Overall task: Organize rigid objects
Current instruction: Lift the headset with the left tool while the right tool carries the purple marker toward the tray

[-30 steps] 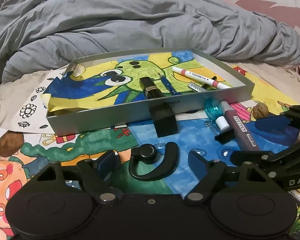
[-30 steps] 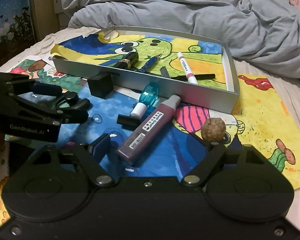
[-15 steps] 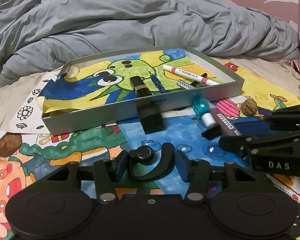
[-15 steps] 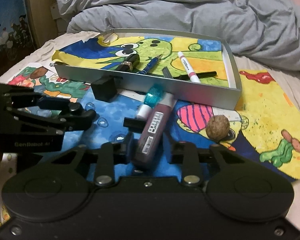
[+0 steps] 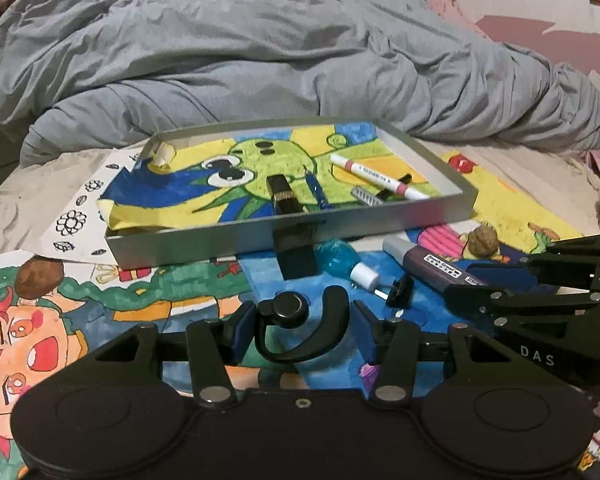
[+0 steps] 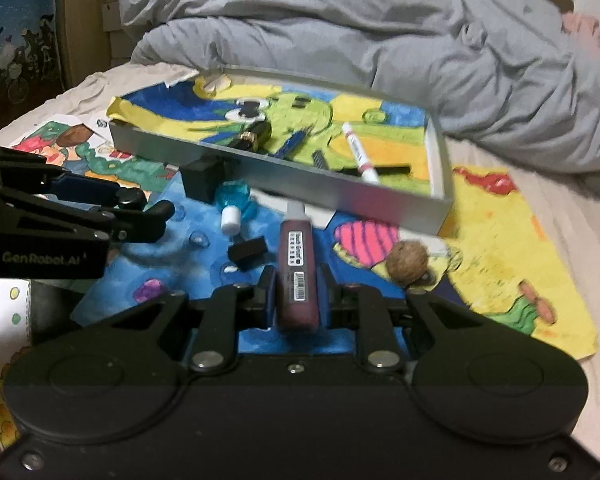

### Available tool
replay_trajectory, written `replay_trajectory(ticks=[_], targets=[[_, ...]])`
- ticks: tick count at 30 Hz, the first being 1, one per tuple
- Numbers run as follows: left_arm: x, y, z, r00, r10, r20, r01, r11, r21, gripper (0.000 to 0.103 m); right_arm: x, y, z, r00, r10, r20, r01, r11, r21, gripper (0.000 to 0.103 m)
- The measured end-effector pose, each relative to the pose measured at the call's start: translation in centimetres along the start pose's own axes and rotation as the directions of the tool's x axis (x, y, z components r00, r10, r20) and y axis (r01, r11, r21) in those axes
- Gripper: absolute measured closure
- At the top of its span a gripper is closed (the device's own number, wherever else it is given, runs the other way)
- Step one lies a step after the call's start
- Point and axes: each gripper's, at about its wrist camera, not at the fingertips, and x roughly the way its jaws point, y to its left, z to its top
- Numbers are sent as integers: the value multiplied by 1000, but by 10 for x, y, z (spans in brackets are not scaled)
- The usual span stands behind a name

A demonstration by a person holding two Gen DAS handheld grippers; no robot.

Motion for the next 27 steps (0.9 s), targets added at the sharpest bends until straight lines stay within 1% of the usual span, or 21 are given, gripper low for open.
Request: replay_trajectory(ticks=[3,10,16,23,24,25,27], targets=[[-3,-1,2,1000,3,19,-3,1000,-5,50,-5,0,3,1000,-2,12,2,1000,-12,89],[-3,-4,1,1000,0,13,0,1000,-3,50,0,-3,0,1000,21,-23,-21,1000,6,89],[1,-2,-1,1000,-2,6,2,1000,-12,50,17,-10,-4,997,53,-63,-49,997,67,88],[7,1,-4,1000,-5,-5,5,1000,-24,50,32,-13,0,996,76,-53,-70,993,98,86],[8,1,-4,1000,-6,-6,5,1000,-24,50,36,-13,1,996,76,-55,-71,993,93,86],[8,1,-4,1000,-7,-7,6,1000,-25,50,37,-13,2,996,74,-54,-69,994,90,88],[9,1,-4,1000,-7,-8,7,1000,-26,50,39,-11,4,996,70,-53,-66,995,79,89]])
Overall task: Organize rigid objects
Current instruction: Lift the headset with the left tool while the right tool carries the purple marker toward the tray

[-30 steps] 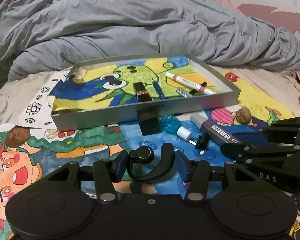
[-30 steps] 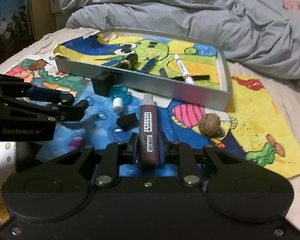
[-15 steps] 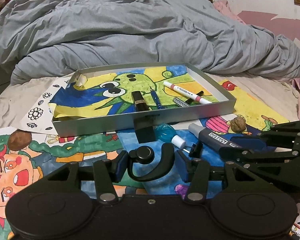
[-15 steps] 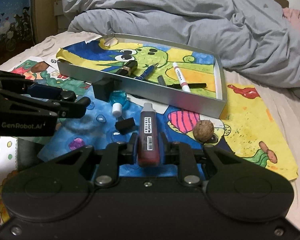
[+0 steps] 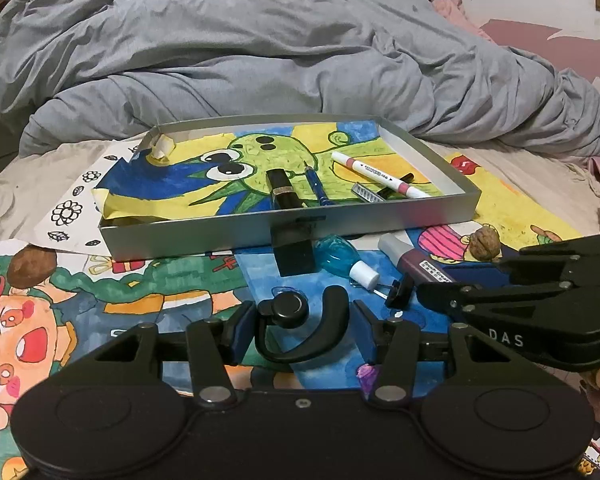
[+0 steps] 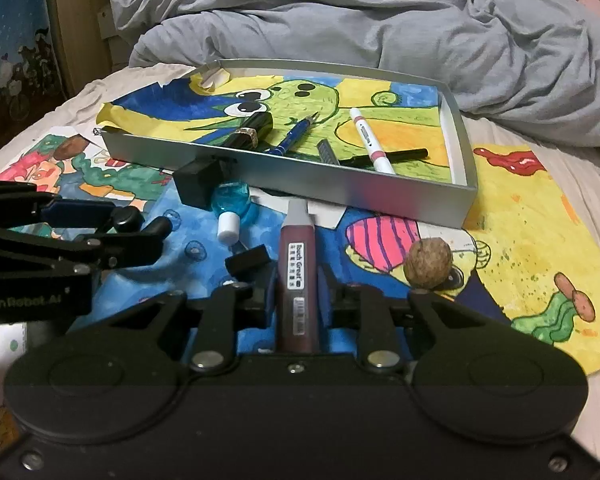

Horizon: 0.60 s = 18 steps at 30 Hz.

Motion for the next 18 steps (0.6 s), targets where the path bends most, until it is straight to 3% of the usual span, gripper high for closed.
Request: replay_trajectory(ticks=[6,11,18], targets=[[-1,-2,2,1000,2,13,-2,1000,2,50,-14,11,6,996,-33,79,38,998,-59,89],[-8,-2,16,997,16,76,-15,1000,-6,50,-27,12,20,984,-51,173,65,995,-78,89],[6,7,54,984,77,159,-75,997,-17,50,-7,-4,63,969,-18,246,26,999,-32,89]])
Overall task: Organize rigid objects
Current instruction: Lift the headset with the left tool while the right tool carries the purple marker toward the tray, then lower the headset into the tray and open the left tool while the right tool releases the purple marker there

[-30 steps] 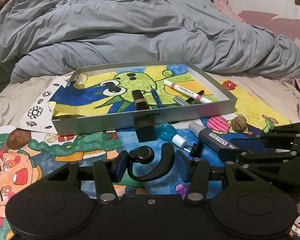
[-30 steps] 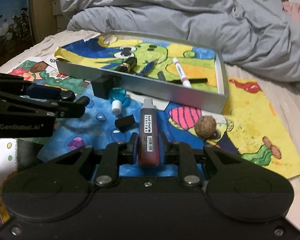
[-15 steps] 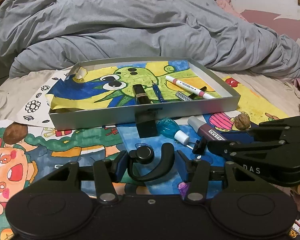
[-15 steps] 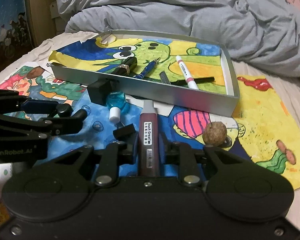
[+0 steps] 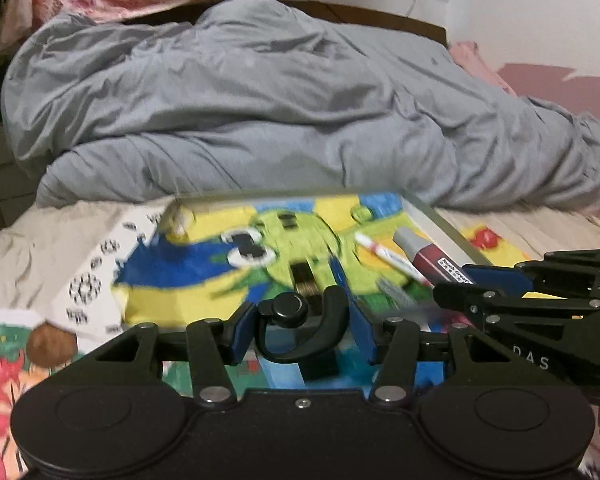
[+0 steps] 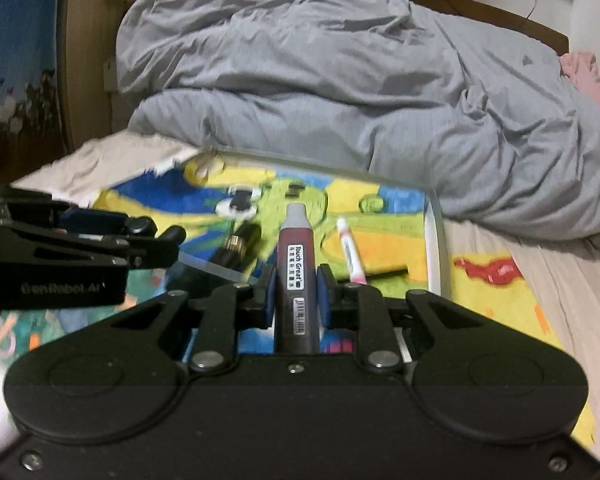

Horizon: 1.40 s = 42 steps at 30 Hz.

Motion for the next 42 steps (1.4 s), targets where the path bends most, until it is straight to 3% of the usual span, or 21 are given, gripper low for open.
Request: replay_trajectory(ticks=[6,11,20,36,42], targets=[[34,8,15,998,60,19,-59,997,-50,50,44,-16,21,999,33,36,-35,998,51,89],[63,19,18,993,119,6,-118,990,-79,50,79,-24,24,999,49,18,-50,997,60,89],[89,26,5,989,118,-90,-126,988,-85,50,106,-14,1,995,71,-69,-68,996,50,89],[85,20,6,988,93,-120,-108,987,-123,48,90,-11,-2,994,70,-87,-68,997,20,87],[56,19,20,990,118,-76,-127,984,-125,32,58,-17,15,997,68,-45,-66,997,46,69]])
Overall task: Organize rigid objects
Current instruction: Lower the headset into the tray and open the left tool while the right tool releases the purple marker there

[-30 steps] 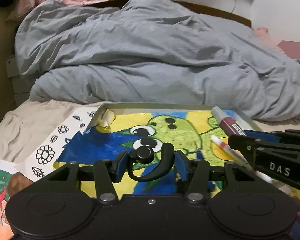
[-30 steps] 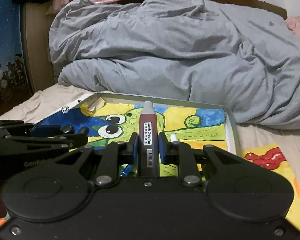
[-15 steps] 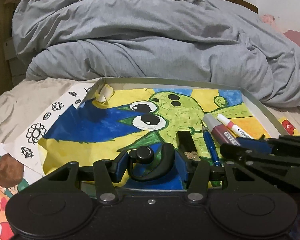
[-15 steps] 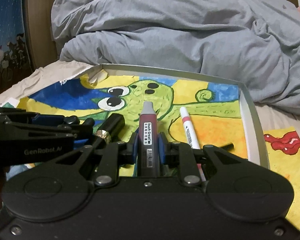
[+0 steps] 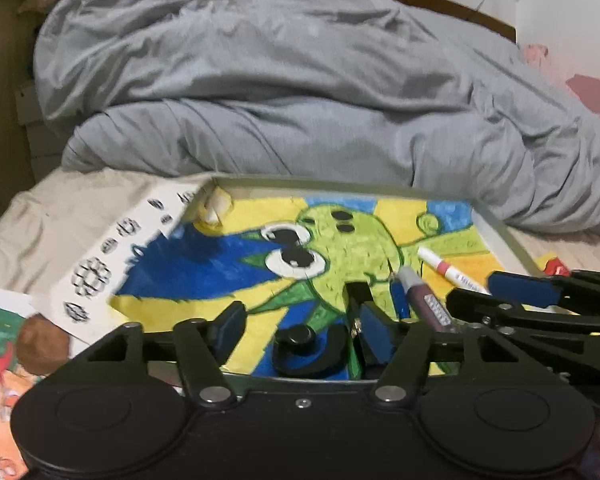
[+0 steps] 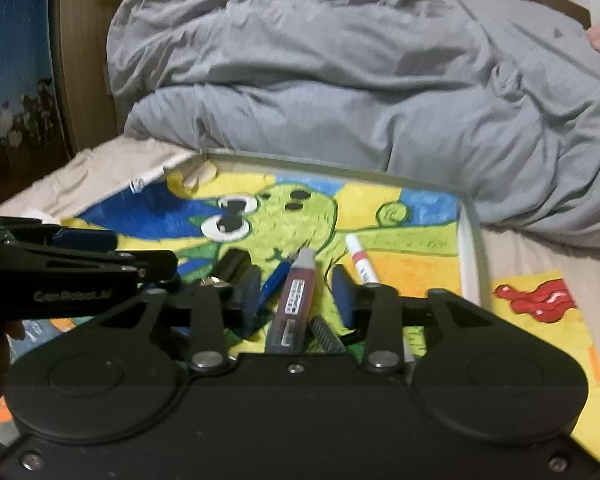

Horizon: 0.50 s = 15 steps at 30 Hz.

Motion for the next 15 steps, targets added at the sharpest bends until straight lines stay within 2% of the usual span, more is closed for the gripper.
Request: replay_trajectory(ticks=[4,7,9,11,13,15], targets=[[-31,7,7,999,8,47,-7,999,-41,24,-28,-2,6,1000,5,24,-5,1000,20,56],[-56,11,9,996,22,83,-17,998,-61,17,-50,-6,10,999,15,44,-17,999,46,53],[-76,13,7,994,36,106,-28,997,-71,10,-65,-7,11,998,14,53,-16,998,54,43],[-94,15,4,991,46,127,-36,996,-82,5,-81,-7,11,998,14,67,-18,998,57,25],[-113,15,-2,986,62,152,-49,995,-89,5,-96,-5,9,997,17,77,-21,999,50,23],[-129,11,-7,983,69,171,-56,996,-75,3,-112,-1,6,996,15,89,-19,999,47,15]])
